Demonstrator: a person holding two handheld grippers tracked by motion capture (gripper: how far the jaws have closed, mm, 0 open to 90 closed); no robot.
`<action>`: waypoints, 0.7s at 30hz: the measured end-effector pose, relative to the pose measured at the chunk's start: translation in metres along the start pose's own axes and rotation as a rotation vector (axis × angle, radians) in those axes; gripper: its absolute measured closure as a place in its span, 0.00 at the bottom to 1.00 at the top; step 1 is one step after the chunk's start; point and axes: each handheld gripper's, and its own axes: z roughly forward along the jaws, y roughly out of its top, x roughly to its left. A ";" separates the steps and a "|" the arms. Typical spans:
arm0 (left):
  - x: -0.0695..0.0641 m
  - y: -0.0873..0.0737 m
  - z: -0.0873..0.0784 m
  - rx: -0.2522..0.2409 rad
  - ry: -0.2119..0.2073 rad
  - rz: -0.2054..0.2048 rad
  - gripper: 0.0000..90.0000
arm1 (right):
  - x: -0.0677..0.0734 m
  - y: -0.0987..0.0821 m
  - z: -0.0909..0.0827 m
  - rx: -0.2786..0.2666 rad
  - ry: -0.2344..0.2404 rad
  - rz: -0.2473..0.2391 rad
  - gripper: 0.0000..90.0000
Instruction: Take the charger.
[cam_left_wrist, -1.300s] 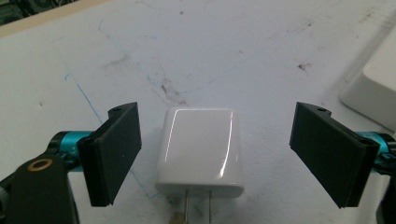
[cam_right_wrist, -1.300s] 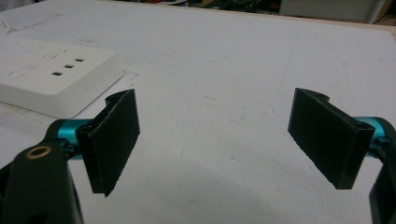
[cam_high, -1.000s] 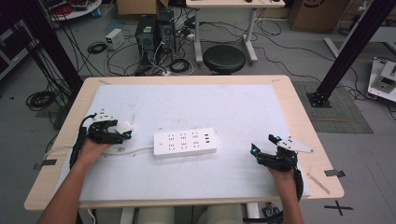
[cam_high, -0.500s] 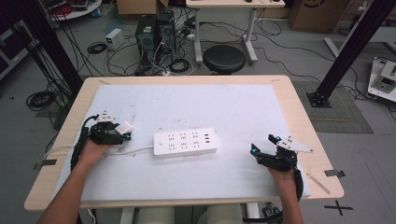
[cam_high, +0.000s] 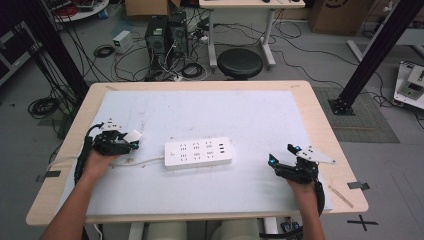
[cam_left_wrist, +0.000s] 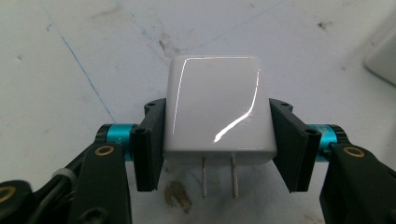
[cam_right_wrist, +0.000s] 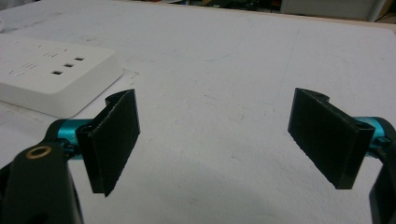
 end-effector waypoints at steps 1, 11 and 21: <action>-0.001 0.001 -0.003 -0.014 0.001 -0.010 0.47 | 0.000 0.000 0.000 0.000 0.000 0.001 0.19; -0.022 0.019 -0.033 -0.135 -0.008 -0.034 0.47 | 0.000 -0.001 -0.001 -0.013 0.006 -0.005 0.19; -0.051 0.037 -0.057 -0.237 -0.064 -0.002 0.47 | 0.001 -0.001 -0.002 -0.026 0.002 -0.016 0.19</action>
